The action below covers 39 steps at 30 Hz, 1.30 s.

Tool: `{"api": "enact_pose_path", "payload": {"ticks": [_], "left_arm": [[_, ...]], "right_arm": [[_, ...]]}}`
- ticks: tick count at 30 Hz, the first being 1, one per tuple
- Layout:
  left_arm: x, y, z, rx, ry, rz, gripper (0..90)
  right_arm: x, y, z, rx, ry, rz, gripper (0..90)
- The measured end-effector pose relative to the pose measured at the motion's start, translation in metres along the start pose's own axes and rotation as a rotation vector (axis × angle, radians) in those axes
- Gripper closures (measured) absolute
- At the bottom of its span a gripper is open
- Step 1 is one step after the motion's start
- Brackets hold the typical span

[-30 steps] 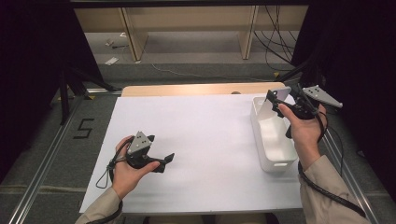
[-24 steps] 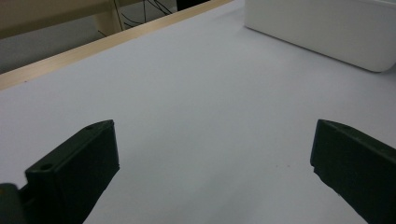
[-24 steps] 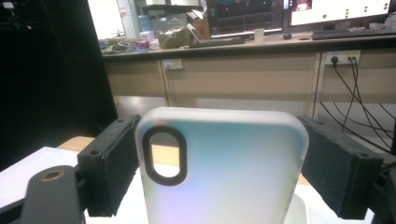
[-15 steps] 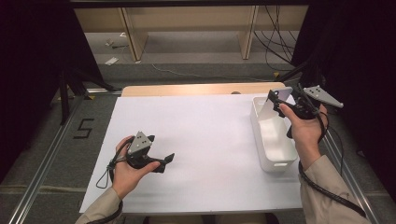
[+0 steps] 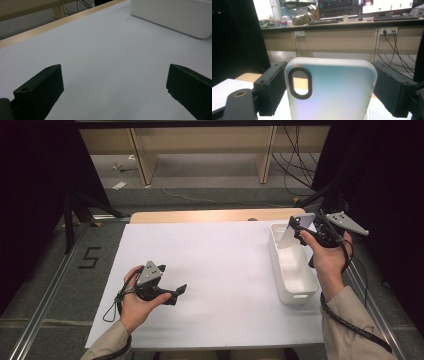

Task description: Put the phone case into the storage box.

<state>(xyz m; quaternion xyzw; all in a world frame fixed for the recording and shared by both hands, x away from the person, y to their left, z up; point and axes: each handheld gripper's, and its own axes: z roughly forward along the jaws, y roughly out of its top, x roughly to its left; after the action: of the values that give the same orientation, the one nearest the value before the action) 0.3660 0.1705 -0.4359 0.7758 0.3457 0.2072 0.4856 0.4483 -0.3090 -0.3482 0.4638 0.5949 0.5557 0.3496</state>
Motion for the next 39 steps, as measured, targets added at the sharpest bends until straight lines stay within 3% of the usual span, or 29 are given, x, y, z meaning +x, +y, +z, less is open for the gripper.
{"api": "enact_pose_path", "payload": {"ticks": [10,39], "left_arm": [[-0.0002,0.0,0.0001,0.0,-0.001,0.001,0.5],[-0.0006,-0.0001,0.0005,0.002,0.001,0.0,0.6]], "right_arm": [[-0.0007,-0.0009,0.0008,0.002,-0.019,-0.024,18.0],[-0.0022,-0.0026,0.0086,0.012,-0.028,-0.034,18.0]]}}
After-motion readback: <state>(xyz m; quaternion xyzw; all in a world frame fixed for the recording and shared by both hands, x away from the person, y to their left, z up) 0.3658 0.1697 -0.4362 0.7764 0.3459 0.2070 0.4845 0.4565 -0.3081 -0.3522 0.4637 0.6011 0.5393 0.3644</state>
